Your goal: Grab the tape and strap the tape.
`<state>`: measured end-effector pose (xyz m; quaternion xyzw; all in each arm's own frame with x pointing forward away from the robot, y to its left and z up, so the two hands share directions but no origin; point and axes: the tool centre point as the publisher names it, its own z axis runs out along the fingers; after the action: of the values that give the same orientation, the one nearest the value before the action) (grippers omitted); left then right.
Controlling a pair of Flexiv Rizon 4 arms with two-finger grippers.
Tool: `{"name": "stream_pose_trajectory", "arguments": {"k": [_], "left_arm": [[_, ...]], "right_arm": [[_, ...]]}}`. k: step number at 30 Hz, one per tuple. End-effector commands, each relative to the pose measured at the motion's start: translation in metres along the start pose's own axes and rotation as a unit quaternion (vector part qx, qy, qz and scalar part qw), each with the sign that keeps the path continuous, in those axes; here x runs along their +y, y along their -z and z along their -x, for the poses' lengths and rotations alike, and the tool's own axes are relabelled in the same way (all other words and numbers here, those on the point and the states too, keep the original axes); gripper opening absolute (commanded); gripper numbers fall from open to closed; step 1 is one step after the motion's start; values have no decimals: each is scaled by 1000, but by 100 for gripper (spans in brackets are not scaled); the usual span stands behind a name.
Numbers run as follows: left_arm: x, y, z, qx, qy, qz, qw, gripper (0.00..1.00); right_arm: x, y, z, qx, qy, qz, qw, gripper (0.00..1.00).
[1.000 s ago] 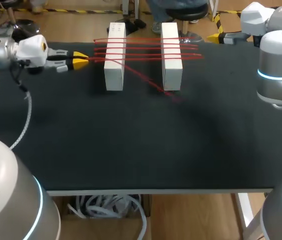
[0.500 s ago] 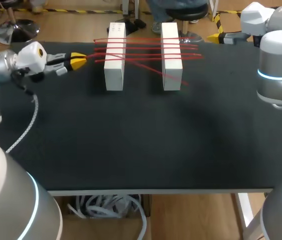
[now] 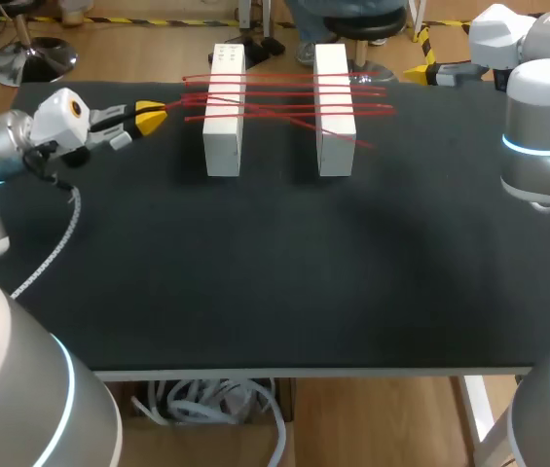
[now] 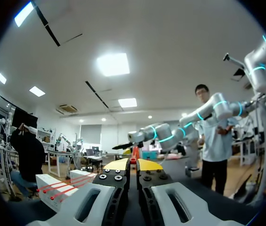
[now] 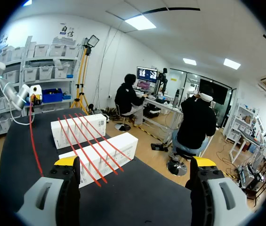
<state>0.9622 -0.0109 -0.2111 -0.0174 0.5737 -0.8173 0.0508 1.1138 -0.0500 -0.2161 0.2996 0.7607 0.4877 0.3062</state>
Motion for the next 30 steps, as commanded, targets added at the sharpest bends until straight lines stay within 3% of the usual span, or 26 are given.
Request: {"name": "stream_pose_trajectory", "arguments": {"k": [1, 19, 30], "left_arm": [[-8, -3, -5, -5, -2, 2, 1000, 0], [-28, -17, 0, 10, -11, -26, 1000, 0], [-29, -16, 1, 8, -10, -25, 1000, 0]], "right_arm": [[0, 0, 0, 0, 0, 0, 1000, 100], [0, 0, 0, 0, 0, 0, 1000, 100], [0, 0, 0, 0, 0, 0, 1000, 100]]}}
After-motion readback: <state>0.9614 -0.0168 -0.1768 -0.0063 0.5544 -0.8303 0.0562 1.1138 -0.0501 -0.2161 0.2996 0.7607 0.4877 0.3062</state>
